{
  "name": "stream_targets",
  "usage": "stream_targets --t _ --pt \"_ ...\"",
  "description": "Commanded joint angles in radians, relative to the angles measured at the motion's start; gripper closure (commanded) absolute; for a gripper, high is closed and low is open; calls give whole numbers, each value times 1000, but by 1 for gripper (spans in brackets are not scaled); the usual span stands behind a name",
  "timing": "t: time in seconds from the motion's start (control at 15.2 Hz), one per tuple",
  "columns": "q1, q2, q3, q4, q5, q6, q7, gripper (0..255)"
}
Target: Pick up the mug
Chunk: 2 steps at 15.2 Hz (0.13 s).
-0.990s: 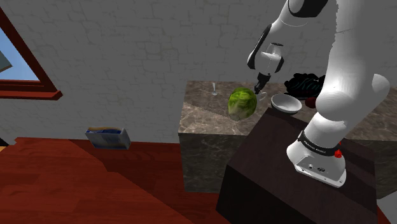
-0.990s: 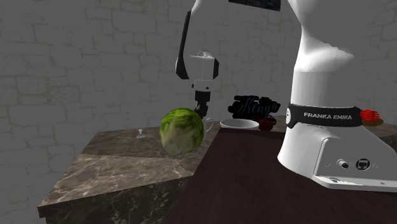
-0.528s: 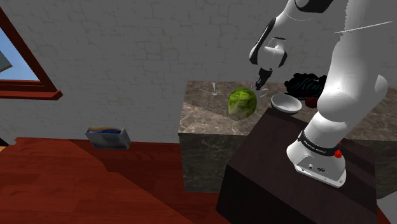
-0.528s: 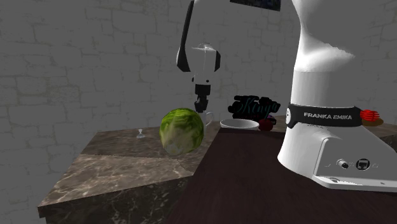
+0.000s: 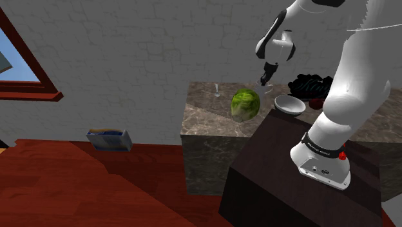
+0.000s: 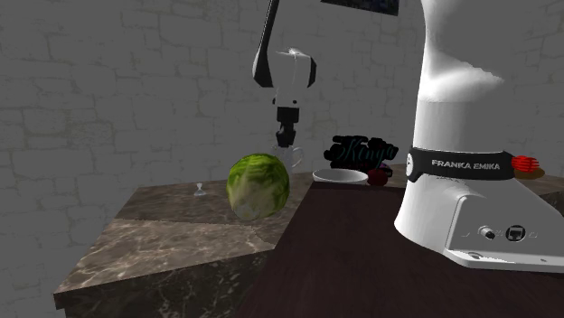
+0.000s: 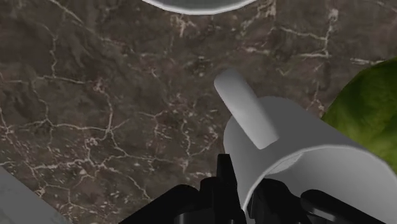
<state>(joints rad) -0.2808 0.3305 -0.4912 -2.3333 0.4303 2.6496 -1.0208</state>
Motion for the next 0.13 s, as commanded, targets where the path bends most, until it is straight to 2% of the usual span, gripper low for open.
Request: stream_targets --t 0.0,0.07 --pt "8 -14 -10 -2 -16 -10 12 255" --pt "8 -14 -10 -2 -16 -10 12 255"
